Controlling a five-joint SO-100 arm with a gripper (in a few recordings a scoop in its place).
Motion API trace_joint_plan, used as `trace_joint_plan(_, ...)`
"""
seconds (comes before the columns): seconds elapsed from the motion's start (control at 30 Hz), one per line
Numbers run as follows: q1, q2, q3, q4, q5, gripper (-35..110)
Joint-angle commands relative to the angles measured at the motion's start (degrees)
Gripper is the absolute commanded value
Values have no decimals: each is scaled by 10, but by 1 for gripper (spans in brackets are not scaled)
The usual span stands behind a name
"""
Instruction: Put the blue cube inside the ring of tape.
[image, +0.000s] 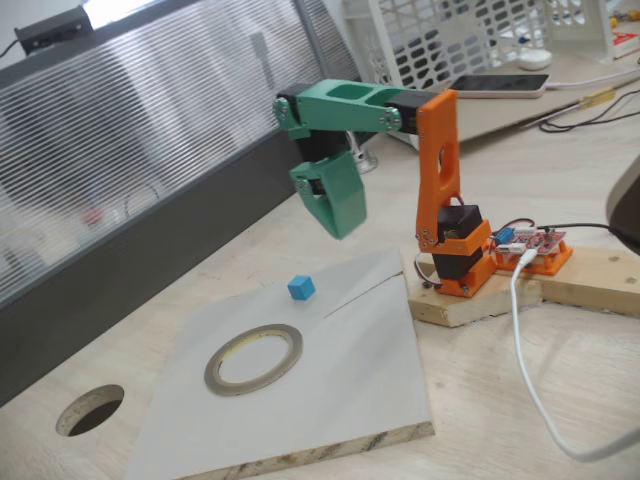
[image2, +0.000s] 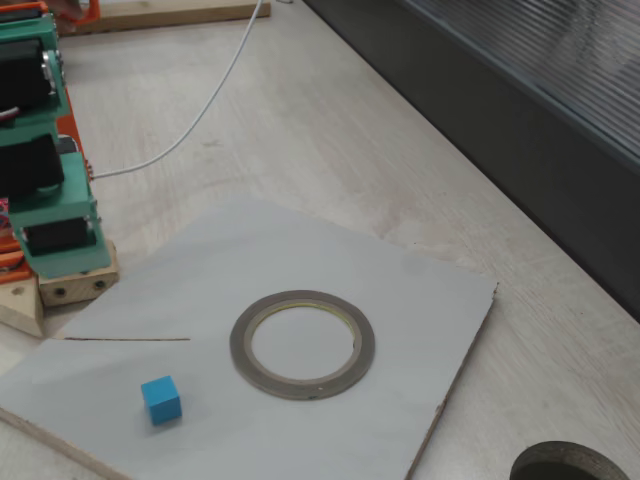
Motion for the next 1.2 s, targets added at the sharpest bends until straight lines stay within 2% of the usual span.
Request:
trace_joint_plan(0.0,4,-46,-66,5,2,0)
trace_joint_plan(0.3,-92,-144,-156,5,6,0)
trace_joint_plan(0.6,-95,-243,-252,5,3,0)
trace_joint_plan(0.9,-95,-285,-265,1,2,0)
trace_joint_plan(1.17,-94,-286,-265,-90,2,0)
